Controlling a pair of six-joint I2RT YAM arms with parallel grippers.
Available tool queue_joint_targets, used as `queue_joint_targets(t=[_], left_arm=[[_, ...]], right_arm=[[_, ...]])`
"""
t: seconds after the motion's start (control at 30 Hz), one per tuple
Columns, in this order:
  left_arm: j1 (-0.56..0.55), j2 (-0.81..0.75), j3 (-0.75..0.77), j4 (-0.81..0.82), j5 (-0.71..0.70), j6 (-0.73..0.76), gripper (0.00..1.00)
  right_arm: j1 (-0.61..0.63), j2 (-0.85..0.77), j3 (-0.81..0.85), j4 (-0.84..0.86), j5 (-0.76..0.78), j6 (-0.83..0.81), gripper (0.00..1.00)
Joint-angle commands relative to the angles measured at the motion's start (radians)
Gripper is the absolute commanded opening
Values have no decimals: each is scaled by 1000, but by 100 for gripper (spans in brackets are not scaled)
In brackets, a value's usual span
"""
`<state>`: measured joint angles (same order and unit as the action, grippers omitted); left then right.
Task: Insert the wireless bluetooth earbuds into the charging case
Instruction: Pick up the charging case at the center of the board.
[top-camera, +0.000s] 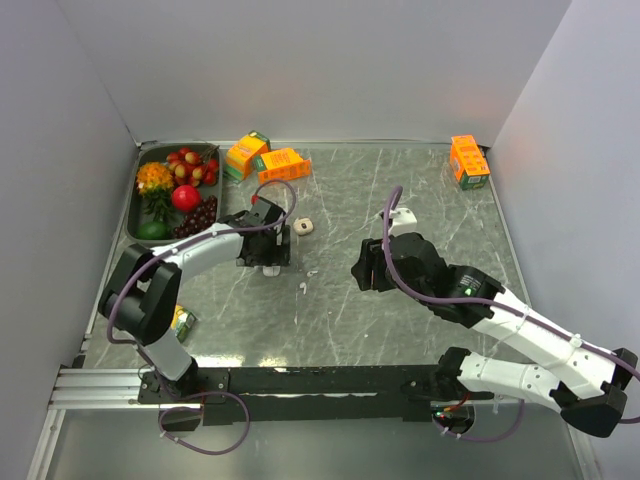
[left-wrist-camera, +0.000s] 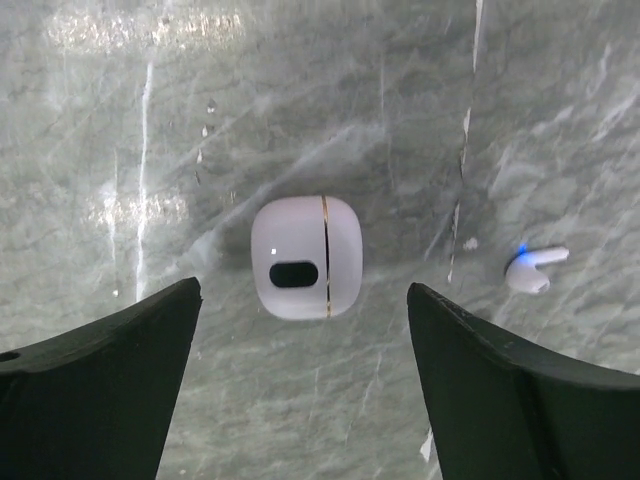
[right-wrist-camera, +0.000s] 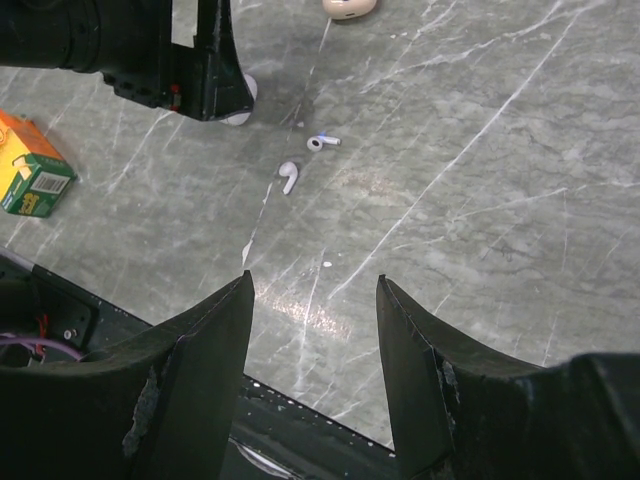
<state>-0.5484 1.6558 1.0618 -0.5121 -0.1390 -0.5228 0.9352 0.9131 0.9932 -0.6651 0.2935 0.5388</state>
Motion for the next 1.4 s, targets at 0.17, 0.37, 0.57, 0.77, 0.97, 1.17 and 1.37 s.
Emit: queue_joint_targets(t=[0.17, 0.37, 0.57, 0.77, 0.97, 1.17, 1.37], left_arm=[[2, 88, -28, 86, -39, -120, 69], [4, 75, -55, 98, -79, -169, 41], [-10, 52, -54, 67, -97, -331, 1], [-42, 64, 41, -155, -178, -825, 1], [-82, 35, 81, -250, -183, -1209, 7], [-82, 56, 63, -206, -186, -1287, 34], [-82, 73, 50, -178, -186, -1251, 62]], right_arm=[[-4, -40, -10, 24, 7, 6, 60], [-6, -48, -10, 22, 10, 0, 60], [-4, -40, -4, 33, 3, 1, 60], [-4, -31, 1, 47, -17, 10, 60], [-4, -23, -4, 50, -30, 16, 60], [-4, -29, -4, 41, -19, 12, 60], [-6, -25, -11, 39, -17, 12, 60]])
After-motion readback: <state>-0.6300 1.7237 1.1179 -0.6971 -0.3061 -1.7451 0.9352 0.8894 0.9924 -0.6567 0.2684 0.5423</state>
